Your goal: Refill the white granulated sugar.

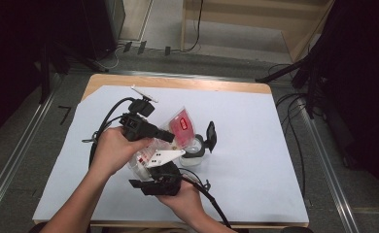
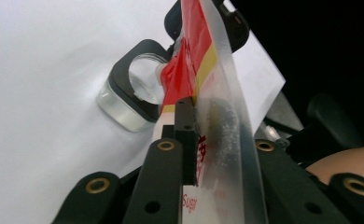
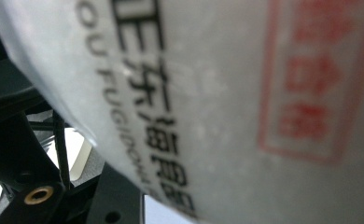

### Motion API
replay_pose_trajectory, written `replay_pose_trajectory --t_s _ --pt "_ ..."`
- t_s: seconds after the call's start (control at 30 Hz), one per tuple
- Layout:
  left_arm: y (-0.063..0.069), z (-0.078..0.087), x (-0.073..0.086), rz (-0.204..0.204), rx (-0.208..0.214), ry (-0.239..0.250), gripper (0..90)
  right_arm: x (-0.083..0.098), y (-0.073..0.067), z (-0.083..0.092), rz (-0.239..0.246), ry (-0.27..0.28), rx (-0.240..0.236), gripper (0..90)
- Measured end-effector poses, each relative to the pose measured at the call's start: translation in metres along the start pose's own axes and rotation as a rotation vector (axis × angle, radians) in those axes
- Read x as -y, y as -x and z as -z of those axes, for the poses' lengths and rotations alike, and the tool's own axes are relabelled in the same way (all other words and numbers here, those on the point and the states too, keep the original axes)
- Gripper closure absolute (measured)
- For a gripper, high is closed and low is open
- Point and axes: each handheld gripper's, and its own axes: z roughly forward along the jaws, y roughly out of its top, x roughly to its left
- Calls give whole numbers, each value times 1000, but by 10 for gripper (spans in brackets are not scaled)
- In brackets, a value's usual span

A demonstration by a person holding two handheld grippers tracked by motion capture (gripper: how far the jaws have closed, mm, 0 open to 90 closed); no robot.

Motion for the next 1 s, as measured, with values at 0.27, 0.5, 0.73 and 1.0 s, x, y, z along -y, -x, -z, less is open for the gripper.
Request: replay_pose_trajectory --t_s 0.27,0.5,0.73,1.0 --pt "-5 -3 3 7 15 1 851 0 -1 -3 3 -29 -8 600" --pt "-3 -4 5 19 31 27 804 2 -1 -3 -5 -26 1 609" --pt "3 4 5 -14 8 30 777 2 2 -1 -22 -4 -31 611" --pt "7 5 3 -28 -9 42 850 -1 -1 1 4 14 -10 611"
